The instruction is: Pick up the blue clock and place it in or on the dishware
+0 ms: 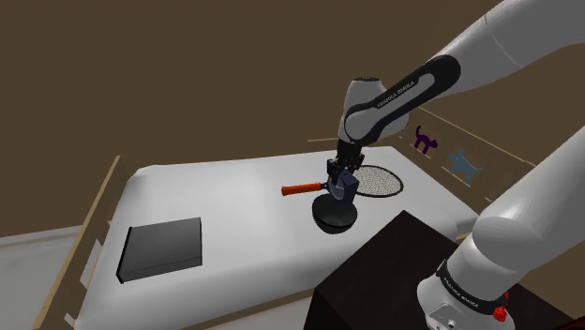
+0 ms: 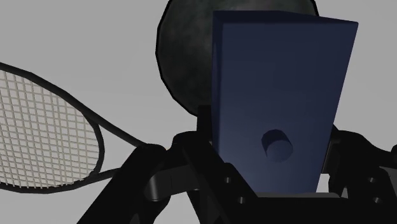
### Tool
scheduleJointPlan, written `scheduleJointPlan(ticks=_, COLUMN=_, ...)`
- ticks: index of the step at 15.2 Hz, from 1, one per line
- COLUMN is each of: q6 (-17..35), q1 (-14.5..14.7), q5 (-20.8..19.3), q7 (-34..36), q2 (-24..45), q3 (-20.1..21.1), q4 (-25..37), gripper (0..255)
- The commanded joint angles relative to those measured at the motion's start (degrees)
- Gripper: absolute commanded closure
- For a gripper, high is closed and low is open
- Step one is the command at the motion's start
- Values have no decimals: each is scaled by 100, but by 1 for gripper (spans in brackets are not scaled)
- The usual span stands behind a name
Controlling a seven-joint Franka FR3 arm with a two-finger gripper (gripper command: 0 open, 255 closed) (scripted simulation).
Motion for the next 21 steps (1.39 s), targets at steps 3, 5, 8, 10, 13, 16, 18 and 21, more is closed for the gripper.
scheduleJointPlan(ticks=3, q6=366, q1=-11, q5=-44, q7=33, q2=307, q3=7, q4=-56, gripper=255)
scheduleJointPlan(ticks=5, q6=548, q1=-16, q5=-71, q7=54, q2=463, q3=9, q4=-82, gripper=255)
scheduleJointPlan(ticks=8, q6=820, q1=-23, q5=-119, q7=90, q2=708, q3=9, q4=-110, gripper=255)
scheduleJointPlan(ticks=10, q6=1001, q1=-27, q5=-157, q7=118, q2=878, q3=7, q4=-122, gripper=255)
scheduleJointPlan(ticks=13, q6=1074, q1=-28, q5=-174, q7=131, q2=949, q3=4, q4=-125, gripper=255)
scheduleJointPlan(ticks=16, q6=1074, q1=-28, q5=-174, q7=131, q2=949, q3=4, q4=-125, gripper=255)
scheduleJointPlan(ticks=18, q6=1074, q1=-28, q5=-174, q7=131, q2=949, q3=4, q4=-125, gripper=255)
scheduleJointPlan(ticks=21, q6=1074, q1=-28, q5=-174, q7=131, q2=949, q3=4, q4=-125, gripper=0)
